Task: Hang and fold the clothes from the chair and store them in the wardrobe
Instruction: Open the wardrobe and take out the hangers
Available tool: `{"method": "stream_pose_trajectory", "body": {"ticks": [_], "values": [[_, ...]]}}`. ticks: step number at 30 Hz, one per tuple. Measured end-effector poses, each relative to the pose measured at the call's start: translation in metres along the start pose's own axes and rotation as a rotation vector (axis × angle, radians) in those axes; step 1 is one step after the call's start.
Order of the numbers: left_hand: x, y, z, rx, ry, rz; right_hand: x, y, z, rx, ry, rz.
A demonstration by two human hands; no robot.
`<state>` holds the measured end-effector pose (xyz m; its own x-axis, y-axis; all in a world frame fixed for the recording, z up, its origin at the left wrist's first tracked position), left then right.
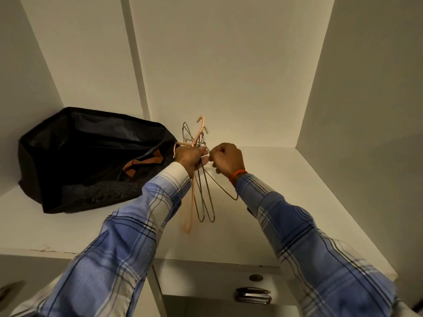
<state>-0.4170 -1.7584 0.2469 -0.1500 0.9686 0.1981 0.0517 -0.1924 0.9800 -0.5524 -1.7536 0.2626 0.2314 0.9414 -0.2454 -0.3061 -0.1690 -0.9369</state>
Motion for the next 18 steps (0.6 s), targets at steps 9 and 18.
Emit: {"method": "stream_pose_trajectory", "body": {"ticks": [9, 18], "values": [[0.024, 0.002, -0.008, 0.067, -0.096, 0.003, 0.026, -0.003, -0.007, -0.134, -0.159, 0.091], [0.053, 0.003, -0.015, 0.174, -0.201, 0.066, 0.062, -0.014, -0.016, -0.332, -0.444, -0.091]]}}
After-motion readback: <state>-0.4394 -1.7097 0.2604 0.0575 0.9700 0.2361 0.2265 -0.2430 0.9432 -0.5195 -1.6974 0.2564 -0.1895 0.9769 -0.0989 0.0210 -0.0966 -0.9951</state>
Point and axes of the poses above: each hand's wrist, its own x-axis away from the middle knuckle, its own z-axis out of the back of the hand, y = z × x, the point moved 9 cm from there along -x, towards the middle knuckle, and after that the axes turned 8 degrees about -x, right-handed, at the moved point
